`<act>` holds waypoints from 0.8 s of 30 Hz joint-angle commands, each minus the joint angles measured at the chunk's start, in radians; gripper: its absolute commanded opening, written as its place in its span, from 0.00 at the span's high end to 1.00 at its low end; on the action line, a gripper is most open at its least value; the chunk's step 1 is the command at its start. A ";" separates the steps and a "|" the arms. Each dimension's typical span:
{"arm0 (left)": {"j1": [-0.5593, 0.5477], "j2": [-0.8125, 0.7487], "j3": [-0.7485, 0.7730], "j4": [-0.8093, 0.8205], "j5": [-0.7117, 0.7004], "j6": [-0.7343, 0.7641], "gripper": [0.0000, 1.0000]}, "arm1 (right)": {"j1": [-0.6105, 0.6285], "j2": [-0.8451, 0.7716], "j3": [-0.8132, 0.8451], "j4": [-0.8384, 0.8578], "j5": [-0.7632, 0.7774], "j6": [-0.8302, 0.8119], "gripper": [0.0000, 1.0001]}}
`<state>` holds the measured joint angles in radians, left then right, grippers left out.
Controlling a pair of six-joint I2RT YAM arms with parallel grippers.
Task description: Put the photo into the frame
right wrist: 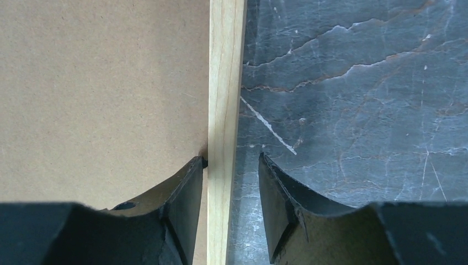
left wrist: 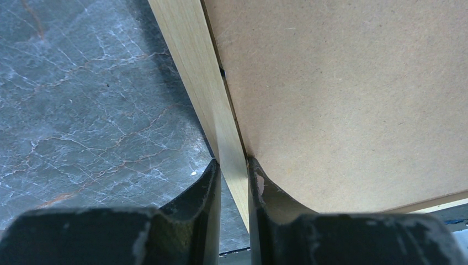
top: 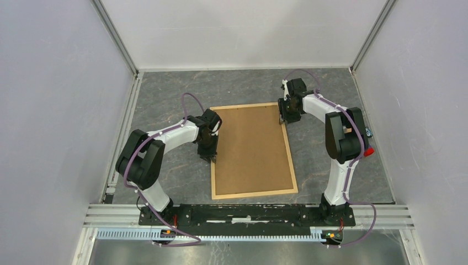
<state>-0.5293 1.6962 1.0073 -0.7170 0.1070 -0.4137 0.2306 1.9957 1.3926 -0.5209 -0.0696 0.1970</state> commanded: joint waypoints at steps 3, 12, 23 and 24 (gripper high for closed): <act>-0.021 0.054 -0.038 -0.010 -0.012 0.035 0.98 | 0.008 0.043 -0.003 -0.039 0.081 -0.008 0.52; -0.021 0.058 -0.035 -0.010 -0.013 0.035 0.98 | 0.006 -0.022 0.053 -0.058 -0.007 -0.012 0.50; -0.021 0.054 -0.036 -0.009 -0.017 0.036 0.98 | 0.005 -0.018 0.061 -0.069 -0.002 -0.013 0.51; -0.020 0.054 -0.036 -0.009 -0.017 0.035 0.98 | 0.005 -0.020 0.063 -0.068 -0.005 -0.014 0.51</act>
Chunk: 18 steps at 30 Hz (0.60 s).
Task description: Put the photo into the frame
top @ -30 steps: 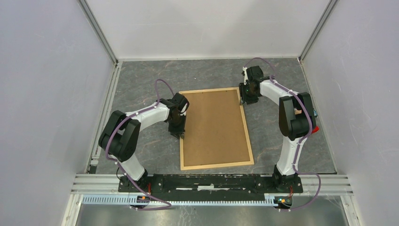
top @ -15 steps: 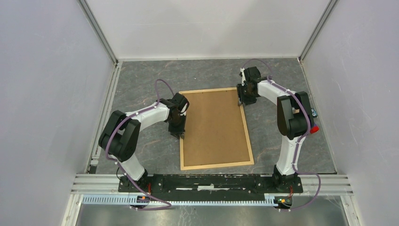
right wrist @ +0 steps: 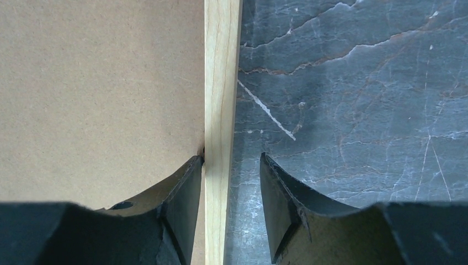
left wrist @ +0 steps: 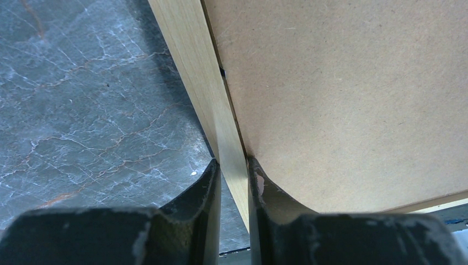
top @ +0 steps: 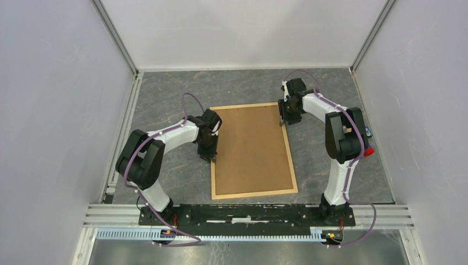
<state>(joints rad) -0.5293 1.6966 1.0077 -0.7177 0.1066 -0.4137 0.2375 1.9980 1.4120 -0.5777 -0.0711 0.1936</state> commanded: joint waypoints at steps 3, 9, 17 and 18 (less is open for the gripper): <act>-0.020 0.053 -0.036 -0.009 -0.015 0.035 0.98 | -0.004 -0.036 0.052 -0.005 -0.008 -0.008 0.51; -0.020 0.050 -0.037 -0.009 -0.014 0.035 0.98 | -0.013 -0.027 0.078 -0.013 -0.004 -0.005 0.50; -0.021 0.049 -0.037 -0.009 -0.014 0.035 0.98 | -0.013 -0.005 0.056 -0.009 0.017 -0.007 0.50; -0.021 0.049 -0.037 -0.009 -0.013 0.035 0.98 | -0.013 -0.004 0.054 -0.008 0.020 -0.008 0.51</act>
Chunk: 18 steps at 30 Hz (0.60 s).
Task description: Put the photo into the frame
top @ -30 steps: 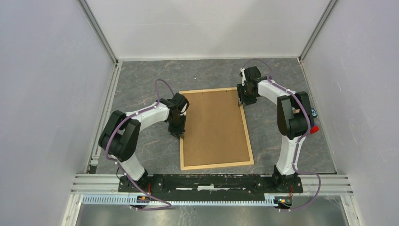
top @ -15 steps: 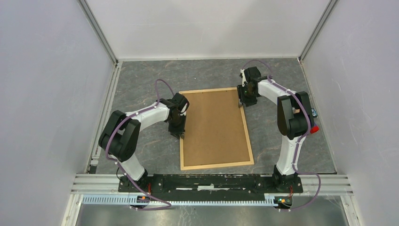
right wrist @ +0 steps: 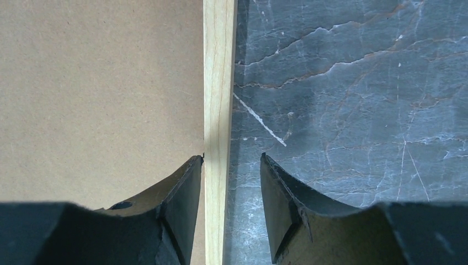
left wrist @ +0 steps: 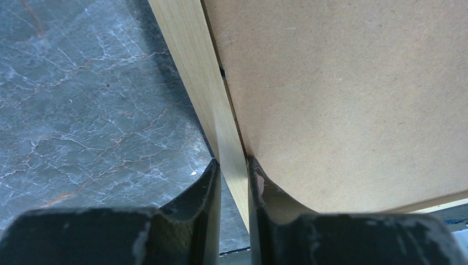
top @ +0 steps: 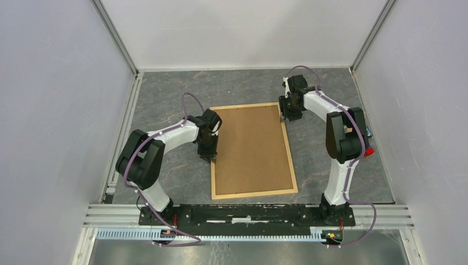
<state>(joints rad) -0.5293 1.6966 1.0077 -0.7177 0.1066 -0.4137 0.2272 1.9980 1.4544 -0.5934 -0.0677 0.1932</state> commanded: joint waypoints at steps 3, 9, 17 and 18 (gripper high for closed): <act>-0.021 0.049 -0.037 -0.009 -0.012 0.035 0.98 | -0.003 0.007 0.015 0.010 0.022 -0.008 0.50; -0.020 0.048 -0.037 -0.008 -0.011 0.036 0.98 | -0.003 0.028 0.011 0.013 0.026 -0.007 0.50; -0.020 0.046 -0.037 -0.009 -0.012 0.036 0.98 | -0.002 0.030 -0.012 0.011 0.061 -0.007 0.51; -0.020 0.047 -0.037 -0.009 -0.012 0.036 0.98 | -0.002 0.031 -0.014 0.008 0.094 -0.006 0.51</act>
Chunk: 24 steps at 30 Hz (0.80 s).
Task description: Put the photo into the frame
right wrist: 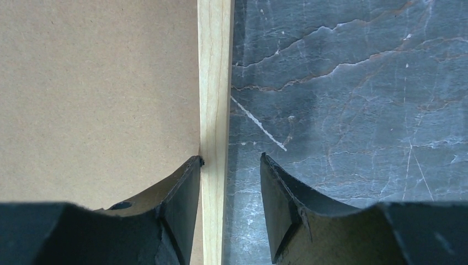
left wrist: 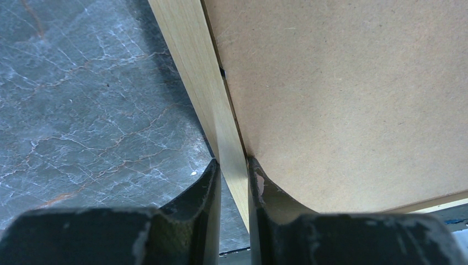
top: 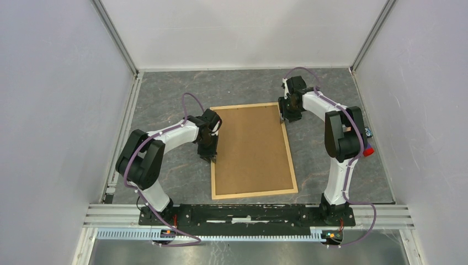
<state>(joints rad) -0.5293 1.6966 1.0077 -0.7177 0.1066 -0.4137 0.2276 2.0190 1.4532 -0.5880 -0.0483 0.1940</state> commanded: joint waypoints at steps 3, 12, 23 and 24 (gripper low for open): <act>-0.020 0.046 -0.038 -0.009 -0.014 0.038 0.98 | -0.003 0.015 -0.016 -0.002 0.098 -0.007 0.51; -0.021 0.044 -0.038 -0.009 -0.016 0.036 0.98 | -0.003 0.024 -0.052 -0.009 0.181 -0.002 0.51; -0.020 0.046 -0.038 -0.009 -0.010 0.039 0.98 | 0.002 0.058 -0.113 0.046 -0.044 0.006 0.51; -0.021 0.047 -0.038 -0.009 -0.010 0.039 0.98 | 0.002 0.046 -0.107 0.058 -0.119 0.009 0.50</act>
<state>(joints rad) -0.5293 1.6966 1.0077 -0.7177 0.1066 -0.4137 0.2417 2.0064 1.4006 -0.5224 -0.0189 0.2184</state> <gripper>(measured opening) 0.264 0.495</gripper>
